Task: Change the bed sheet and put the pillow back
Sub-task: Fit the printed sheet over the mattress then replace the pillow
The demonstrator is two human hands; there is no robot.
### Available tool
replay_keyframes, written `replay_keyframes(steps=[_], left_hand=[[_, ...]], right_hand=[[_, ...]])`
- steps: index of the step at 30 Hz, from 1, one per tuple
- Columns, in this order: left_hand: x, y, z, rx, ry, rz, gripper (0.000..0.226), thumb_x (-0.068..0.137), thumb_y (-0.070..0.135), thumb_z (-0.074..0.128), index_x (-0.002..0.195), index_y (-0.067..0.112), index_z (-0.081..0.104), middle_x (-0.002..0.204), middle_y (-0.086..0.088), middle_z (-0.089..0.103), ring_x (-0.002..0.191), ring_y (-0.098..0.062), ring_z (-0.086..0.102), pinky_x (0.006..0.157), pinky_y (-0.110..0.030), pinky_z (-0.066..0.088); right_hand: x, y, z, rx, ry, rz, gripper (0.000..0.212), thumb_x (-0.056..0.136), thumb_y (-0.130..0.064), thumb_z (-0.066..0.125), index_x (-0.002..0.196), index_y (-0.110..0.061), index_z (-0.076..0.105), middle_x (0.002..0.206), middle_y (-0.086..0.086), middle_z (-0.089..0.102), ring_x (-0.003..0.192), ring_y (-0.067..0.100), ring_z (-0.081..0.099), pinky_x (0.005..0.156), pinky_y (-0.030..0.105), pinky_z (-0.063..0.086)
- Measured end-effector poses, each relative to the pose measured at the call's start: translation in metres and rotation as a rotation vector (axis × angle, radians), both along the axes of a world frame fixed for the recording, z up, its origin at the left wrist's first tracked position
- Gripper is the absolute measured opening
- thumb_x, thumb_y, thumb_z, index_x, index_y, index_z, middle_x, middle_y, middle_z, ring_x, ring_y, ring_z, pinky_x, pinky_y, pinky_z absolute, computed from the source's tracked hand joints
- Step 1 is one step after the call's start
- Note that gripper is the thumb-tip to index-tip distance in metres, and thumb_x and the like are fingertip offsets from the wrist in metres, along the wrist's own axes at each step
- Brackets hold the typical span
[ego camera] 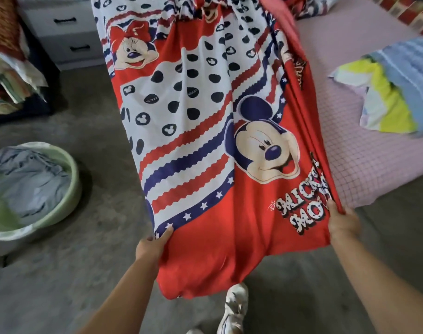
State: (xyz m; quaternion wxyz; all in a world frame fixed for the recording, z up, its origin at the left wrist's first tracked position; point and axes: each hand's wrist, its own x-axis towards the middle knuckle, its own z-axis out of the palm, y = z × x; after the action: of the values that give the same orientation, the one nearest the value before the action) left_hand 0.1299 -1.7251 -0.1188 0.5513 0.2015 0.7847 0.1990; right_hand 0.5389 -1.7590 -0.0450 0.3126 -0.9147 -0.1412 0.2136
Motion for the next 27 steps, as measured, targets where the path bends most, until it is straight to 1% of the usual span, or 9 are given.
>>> replay_keyframes(steps=[4,6,8,10,15,19,22,24,27], left_hand=[[-0.001,-0.002,0.000,0.040,0.041,-0.026,0.051,0.075,0.043,0.080,0.091,-0.003,0.067,0.084,-0.008,0.059,0.074,-0.022,0.052,0.063,-0.031,0.041],[0.004,-0.004,0.006,0.075,0.112,-0.079,0.067,0.068,0.053,0.079,0.096,-0.005,0.063,0.085,-0.013,0.058,0.073,-0.026,0.054,0.063,-0.033,0.042],[0.011,-0.005,0.007,0.113,0.228,-0.161,0.088,0.056,0.066,0.073,0.105,-0.005,0.058,0.101,-0.026,0.061,0.089,-0.040,0.061,0.076,-0.047,0.051],[0.019,-0.004,0.006,0.136,0.296,-0.203,0.093,0.057,0.069,0.074,0.120,0.003,0.056,0.120,-0.024,0.059,0.108,-0.043,0.057,0.092,-0.057,0.047],[0.038,-0.005,0.019,0.188,0.425,-0.282,0.085,0.072,0.052,0.078,0.140,0.015,0.044,0.138,-0.014,0.048,0.127,-0.037,0.045,0.103,-0.054,0.039],[0.039,-0.004,0.017,0.211,0.428,-0.305,0.084,0.071,0.053,0.078,0.137,0.013,0.045,0.137,-0.013,0.049,0.126,-0.038,0.045,0.101,-0.055,0.040],[0.037,-0.004,0.013,0.235,0.397,-0.305,0.083,0.065,0.063,0.075,0.127,0.014,0.051,0.127,-0.012,0.056,0.117,-0.037,0.052,0.094,-0.058,0.045],[0.035,-0.003,0.009,0.258,0.369,-0.288,0.089,0.058,0.070,0.069,0.124,0.013,0.053,0.122,-0.011,0.059,0.112,-0.035,0.055,0.093,-0.057,0.048],[0.030,0.000,0.004,0.249,0.317,-0.227,0.086,0.059,0.064,0.072,0.126,0.013,0.053,0.122,-0.010,0.060,0.112,-0.033,0.057,0.095,-0.055,0.048]], right_hand=[[0.013,-0.020,0.007,0.021,-0.015,0.007,0.037,0.096,-0.037,0.054,0.101,-0.002,0.065,0.101,0.021,0.067,0.091,0.035,0.061,0.081,0.039,0.046],[0.021,-0.031,0.008,0.014,-0.031,-0.007,0.036,0.095,-0.037,0.055,0.093,-0.002,0.062,0.094,0.022,0.066,0.082,0.031,0.059,0.076,0.037,0.045],[0.031,-0.048,0.003,0.001,-0.044,-0.042,0.034,0.094,-0.037,0.055,0.093,-0.004,0.063,0.097,0.025,0.066,0.086,0.035,0.061,0.080,0.044,0.049],[0.037,-0.068,0.001,-0.035,-0.043,-0.081,0.038,0.095,-0.036,0.054,0.102,0.000,0.064,0.102,0.029,0.066,0.095,0.042,0.062,0.088,0.050,0.048],[0.051,-0.112,0.005,-0.068,-0.034,-0.204,0.044,0.098,-0.027,0.052,0.113,0.014,0.058,0.113,0.036,0.059,0.107,0.048,0.056,0.091,0.047,0.042],[0.053,-0.111,0.000,-0.104,-0.021,-0.226,0.045,0.097,-0.025,0.055,0.115,0.016,0.057,0.115,0.038,0.058,0.109,0.049,0.055,0.095,0.048,0.041],[0.049,-0.097,-0.007,-0.236,-0.121,-0.150,0.060,0.085,-0.047,0.065,0.116,0.005,0.060,0.115,0.034,0.060,0.108,0.049,0.057,0.095,0.057,0.044],[0.041,-0.079,-0.004,-0.292,-0.243,-0.060,0.072,0.077,-0.052,0.070,0.126,-0.002,0.054,0.127,0.030,0.054,0.119,0.047,0.050,0.098,0.061,0.038],[0.019,-0.037,0.005,-0.149,-0.348,0.112,0.077,0.073,-0.043,0.078,0.131,-0.001,0.049,0.136,0.025,0.047,0.128,0.041,0.041,0.105,0.054,0.032]])
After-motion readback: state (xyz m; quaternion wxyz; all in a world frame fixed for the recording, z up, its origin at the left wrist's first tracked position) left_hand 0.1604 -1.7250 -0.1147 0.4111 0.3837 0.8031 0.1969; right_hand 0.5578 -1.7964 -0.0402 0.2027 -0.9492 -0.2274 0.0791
